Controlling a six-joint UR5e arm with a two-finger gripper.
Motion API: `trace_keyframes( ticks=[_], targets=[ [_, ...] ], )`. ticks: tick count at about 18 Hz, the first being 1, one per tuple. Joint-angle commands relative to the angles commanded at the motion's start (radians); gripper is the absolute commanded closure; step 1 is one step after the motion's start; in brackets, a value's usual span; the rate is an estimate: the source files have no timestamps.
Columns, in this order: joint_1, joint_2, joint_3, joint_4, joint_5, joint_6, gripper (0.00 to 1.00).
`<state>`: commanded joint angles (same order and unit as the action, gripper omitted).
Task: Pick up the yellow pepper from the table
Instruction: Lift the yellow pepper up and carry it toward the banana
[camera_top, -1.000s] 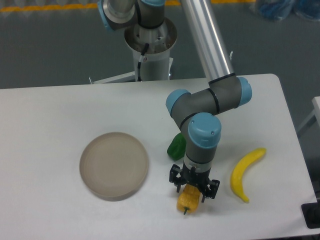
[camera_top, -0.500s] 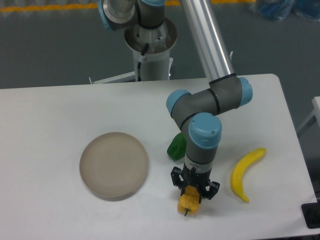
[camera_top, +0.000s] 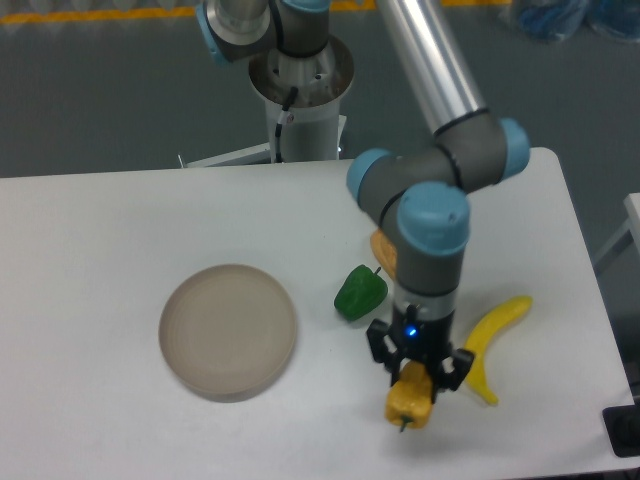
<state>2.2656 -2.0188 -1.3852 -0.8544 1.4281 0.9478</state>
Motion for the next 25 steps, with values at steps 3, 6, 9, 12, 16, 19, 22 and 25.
trace_keyframes(
  ticks=[3, 6, 9, 12, 16, 19, 22, 25],
  targets=[
    [0.040, 0.031, -0.005, -0.012, 0.012, 0.041, 0.58],
    [0.074, 0.064, -0.023, -0.047, 0.053, 0.136, 0.58],
    [0.078, 0.080, -0.025, -0.057, 0.110, 0.172, 0.58],
    [0.077, 0.078, -0.029, -0.057, 0.129, 0.172, 0.58],
    [0.077, 0.077, -0.028, -0.058, 0.140, 0.190, 0.58],
    [0.074, 0.074, -0.031, -0.057, 0.144, 0.190, 0.58],
    [0.072, 0.071, -0.029, -0.052, 0.144, 0.190, 0.58],
    [0.071, 0.063, -0.017, -0.052, 0.144, 0.190, 0.58]
  ],
)
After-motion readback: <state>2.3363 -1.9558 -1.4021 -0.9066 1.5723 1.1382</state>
